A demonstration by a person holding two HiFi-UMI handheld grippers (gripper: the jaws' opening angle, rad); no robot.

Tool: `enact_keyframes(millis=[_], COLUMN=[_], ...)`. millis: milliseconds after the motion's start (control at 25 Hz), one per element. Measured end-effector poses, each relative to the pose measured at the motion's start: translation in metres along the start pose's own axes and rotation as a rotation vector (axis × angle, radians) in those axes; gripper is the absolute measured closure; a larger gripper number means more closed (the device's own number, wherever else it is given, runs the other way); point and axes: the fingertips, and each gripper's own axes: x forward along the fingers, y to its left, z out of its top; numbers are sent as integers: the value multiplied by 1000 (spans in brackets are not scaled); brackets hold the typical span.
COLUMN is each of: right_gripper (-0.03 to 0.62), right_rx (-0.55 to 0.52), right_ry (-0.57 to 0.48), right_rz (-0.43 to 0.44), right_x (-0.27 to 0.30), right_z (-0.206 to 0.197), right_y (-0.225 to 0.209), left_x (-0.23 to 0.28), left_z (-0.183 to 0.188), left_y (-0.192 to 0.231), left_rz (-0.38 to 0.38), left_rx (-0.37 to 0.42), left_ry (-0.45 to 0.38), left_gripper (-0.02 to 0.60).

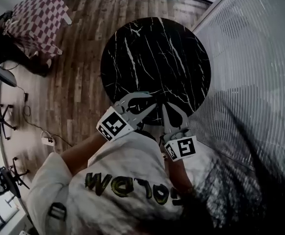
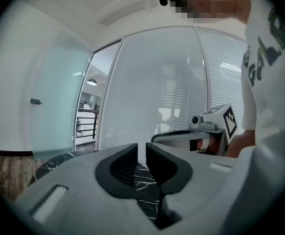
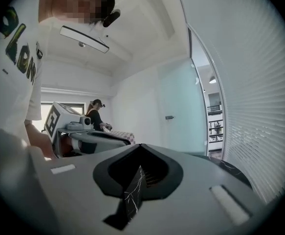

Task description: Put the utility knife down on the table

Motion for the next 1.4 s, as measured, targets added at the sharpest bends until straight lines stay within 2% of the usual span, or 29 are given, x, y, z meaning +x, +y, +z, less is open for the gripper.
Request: enact_keyframes(millis=[160, 320, 560, 720, 960, 1400], right_gripper=[591, 591, 592, 592, 592, 592], right_rx=[-23, -50, -50, -55, -54, -55], right_ry=[-18, -61, -91, -89, -95, -102], right_rz=[13, -12, -55, -69, -95, -102], right_x=[-5, -14, -29, -30, -30, -34], right_z=[19, 40, 47, 45, 46, 44], right_y=[12, 21, 28, 28, 25, 26], left_x=[-12, -20, -25, -21, -19, -19], left_z=[25, 47, 58, 60, 53, 48], left_y=[-9, -16, -30, -36, -35, -38], left_rz=[5, 19, 61, 23, 15, 8], left_rx=[-29, -23, -27, -14, -34, -15], left_ry=[-81, -165, -233, -234, -216, -188], left_gripper=[577, 577, 577, 577, 577, 577])
